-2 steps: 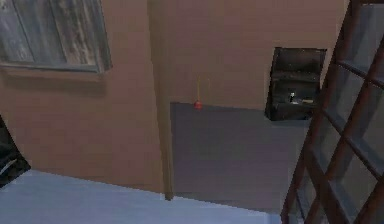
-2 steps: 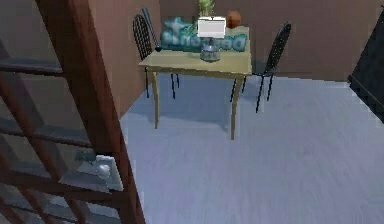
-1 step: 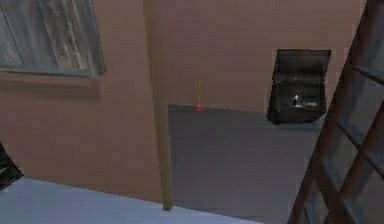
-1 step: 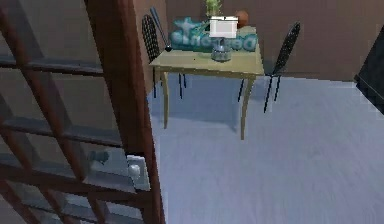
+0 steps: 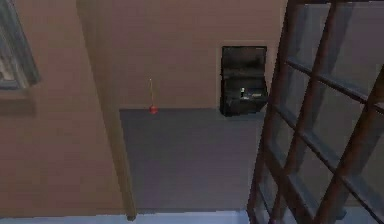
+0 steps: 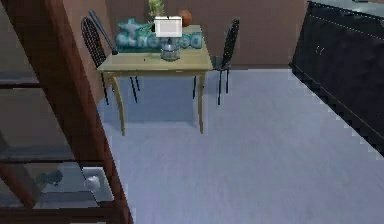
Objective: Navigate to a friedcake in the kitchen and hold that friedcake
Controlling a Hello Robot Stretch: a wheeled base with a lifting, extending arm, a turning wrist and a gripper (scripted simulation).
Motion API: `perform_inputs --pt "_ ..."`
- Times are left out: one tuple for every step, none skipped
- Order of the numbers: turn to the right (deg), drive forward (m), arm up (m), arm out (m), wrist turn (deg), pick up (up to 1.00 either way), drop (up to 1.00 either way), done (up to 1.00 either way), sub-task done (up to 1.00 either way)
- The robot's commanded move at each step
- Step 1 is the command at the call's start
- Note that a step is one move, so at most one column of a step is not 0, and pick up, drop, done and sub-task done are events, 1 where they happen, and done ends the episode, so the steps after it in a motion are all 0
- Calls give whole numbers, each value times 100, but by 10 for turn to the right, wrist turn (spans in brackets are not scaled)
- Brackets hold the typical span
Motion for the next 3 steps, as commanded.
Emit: perform_inputs --pt "0 100 0 0 0 0 0 0 0" --pt "90 0 0 0 0 0 0 0 0" --pt "0 20 0 0 0 0 0 0 0"
